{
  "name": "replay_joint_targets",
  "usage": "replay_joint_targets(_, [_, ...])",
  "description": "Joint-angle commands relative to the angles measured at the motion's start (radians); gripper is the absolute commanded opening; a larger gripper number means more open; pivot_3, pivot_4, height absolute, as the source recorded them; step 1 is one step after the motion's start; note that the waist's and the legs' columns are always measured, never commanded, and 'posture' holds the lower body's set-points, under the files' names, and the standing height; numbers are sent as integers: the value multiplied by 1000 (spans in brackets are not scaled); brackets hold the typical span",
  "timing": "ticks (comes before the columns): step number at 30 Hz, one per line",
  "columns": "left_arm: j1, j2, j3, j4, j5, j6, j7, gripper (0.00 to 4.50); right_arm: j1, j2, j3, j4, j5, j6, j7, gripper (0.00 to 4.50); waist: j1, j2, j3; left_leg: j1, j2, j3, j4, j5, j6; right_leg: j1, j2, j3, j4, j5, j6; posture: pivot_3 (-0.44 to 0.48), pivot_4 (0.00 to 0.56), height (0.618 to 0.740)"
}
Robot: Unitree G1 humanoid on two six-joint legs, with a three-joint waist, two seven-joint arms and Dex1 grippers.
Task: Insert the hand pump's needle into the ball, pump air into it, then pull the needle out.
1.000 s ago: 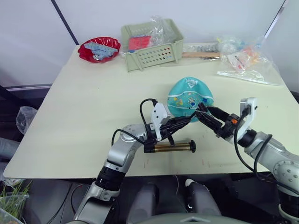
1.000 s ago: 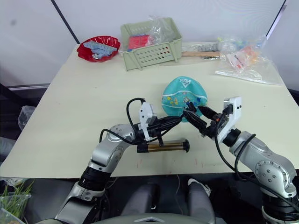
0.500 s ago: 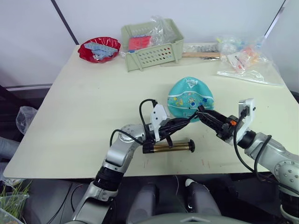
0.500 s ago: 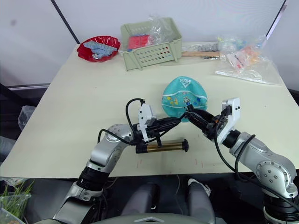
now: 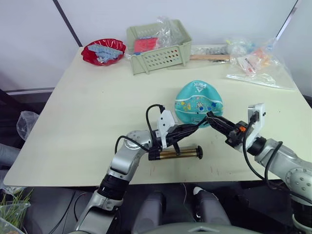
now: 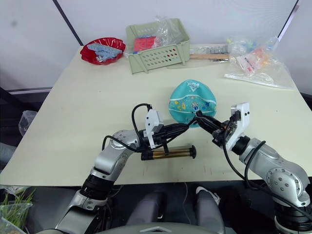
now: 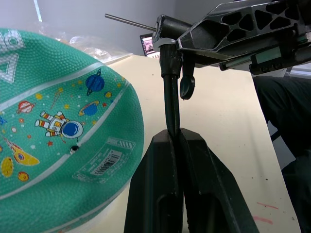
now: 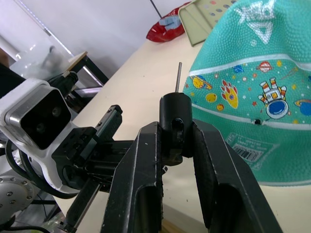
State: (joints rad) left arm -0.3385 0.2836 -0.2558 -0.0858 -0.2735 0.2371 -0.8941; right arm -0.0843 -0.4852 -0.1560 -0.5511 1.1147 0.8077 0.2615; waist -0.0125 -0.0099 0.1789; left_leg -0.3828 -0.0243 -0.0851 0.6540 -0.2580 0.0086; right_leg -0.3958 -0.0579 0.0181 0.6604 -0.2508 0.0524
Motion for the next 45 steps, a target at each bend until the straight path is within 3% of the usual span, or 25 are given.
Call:
replay_joint_targets(1, [-3,14,4,-15,-14,-33,-33,703,14,-30,19,-61,-73,-44,59,350,0,0,0,0,0,0,0,0,0,0,0,0,0,0,0,0,150,740])
replay_joint_targets(2, [-5,18,12,-14,-24,-31,-42,1031,27,-43,23,-68,-101,-61,88,350,0,0,0,0,0,0,0,0,0,0,0,0,0,0,0,0,150,740])
replay_joint_targets(8, [-32,27,52,11,-46,-29,-56,4141,73,-68,-8,-63,-156,-124,178,350,0,0,0,0,0,0,0,0,0,0,0,0,0,0,0,0,150,740])
replay_joint_targets(9, [-49,27,67,19,-56,-24,-55,4487,88,-86,-27,-57,-167,-139,214,350,0,0,0,0,0,0,0,0,0,0,0,0,0,0,0,0,150,740])
replay_joint_targets(13, [-123,19,110,48,-83,-2,-37,4487,139,-155,-68,-23,-273,-252,355,350,3,-1,0,-1,0,0,1,0,0,0,0,-2,-1,0,0,0,150,740])
replay_joint_targets(21, [-229,-1,150,102,-83,33,24,4487,210,-188,-148,31,-366,-399,514,350,1,-1,1,-1,-1,0,0,0,0,0,1,-1,-1,0,0,0,150,740])
replay_joint_targets(28, [-383,-5,171,247,-40,57,98,4487,273,-213,-243,91,-423,-549,665,350,4,-2,1,0,-1,0,1,0,0,0,1,-1,-1,0,0,0,150,740])
replay_joint_targets(35, [-480,-20,163,393,11,53,124,4487,289,-201,-274,130,-488,-656,693,350,1,-3,2,0,-1,0,1,0,0,0,2,-1,0,0,0,0,150,740])
replay_joint_targets(45, [-663,-51,135,742,115,0,115,4487,318,-170,-287,124,-476,-683,689,350,0,-3,2,-1,-2,2,1,0,0,0,1,-1,0,0,0,0,150,740])
